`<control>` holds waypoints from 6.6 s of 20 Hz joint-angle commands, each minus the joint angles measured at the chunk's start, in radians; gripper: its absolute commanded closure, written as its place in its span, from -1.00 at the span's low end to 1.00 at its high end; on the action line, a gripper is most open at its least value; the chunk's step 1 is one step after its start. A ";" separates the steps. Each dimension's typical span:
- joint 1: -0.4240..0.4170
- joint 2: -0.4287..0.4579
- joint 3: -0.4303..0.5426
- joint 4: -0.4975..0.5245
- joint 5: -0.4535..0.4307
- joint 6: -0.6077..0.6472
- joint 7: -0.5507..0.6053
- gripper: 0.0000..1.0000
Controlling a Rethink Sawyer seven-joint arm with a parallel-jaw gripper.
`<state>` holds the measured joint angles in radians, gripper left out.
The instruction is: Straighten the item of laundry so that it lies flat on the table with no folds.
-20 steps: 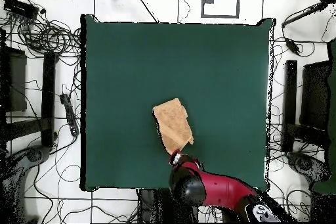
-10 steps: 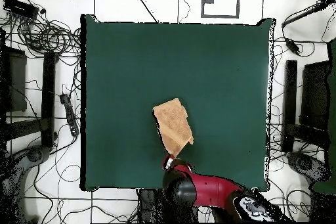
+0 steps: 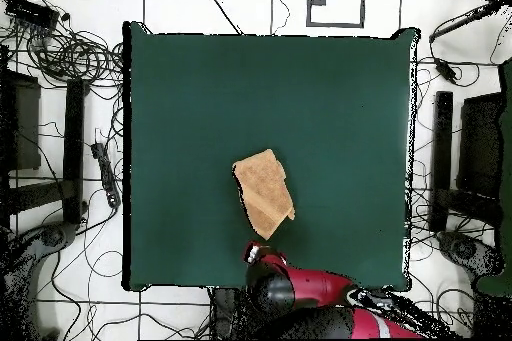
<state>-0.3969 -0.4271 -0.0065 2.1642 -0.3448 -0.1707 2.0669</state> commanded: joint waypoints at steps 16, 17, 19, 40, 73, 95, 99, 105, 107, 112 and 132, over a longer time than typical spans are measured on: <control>0.013 -0.239 0.066 0.018 0.099 0.237 0.112 -1.00; 0.013 -0.267 0.075 0.037 0.109 0.266 0.117 -1.00; 0.019 -0.330 0.093 0.066 0.138 0.332 0.123 -1.00; 0.108 -0.308 0.052 0.029 0.191 0.253 0.183 -1.00; 0.056 0.072 0.062 -0.086 0.243 -0.078 0.234 -1.00; 0.142 -0.353 0.042 -0.107 0.340 0.218 0.136 1.00; 0.121 -0.390 0.078 -0.132 0.350 0.295 0.127 1.00; 0.107 -0.434 0.120 -0.197 0.365 0.419 0.097 1.00; 0.119 -0.420 0.127 -0.239 0.365 0.424 0.091 1.00; 0.164 -0.362 0.124 -0.349 0.381 0.430 0.109 1.00; 0.610 -0.022 -0.221 -0.763 1.000 0.373 0.510 1.00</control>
<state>0.0497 -0.6399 -0.1062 1.6022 0.3987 0.1705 2.1399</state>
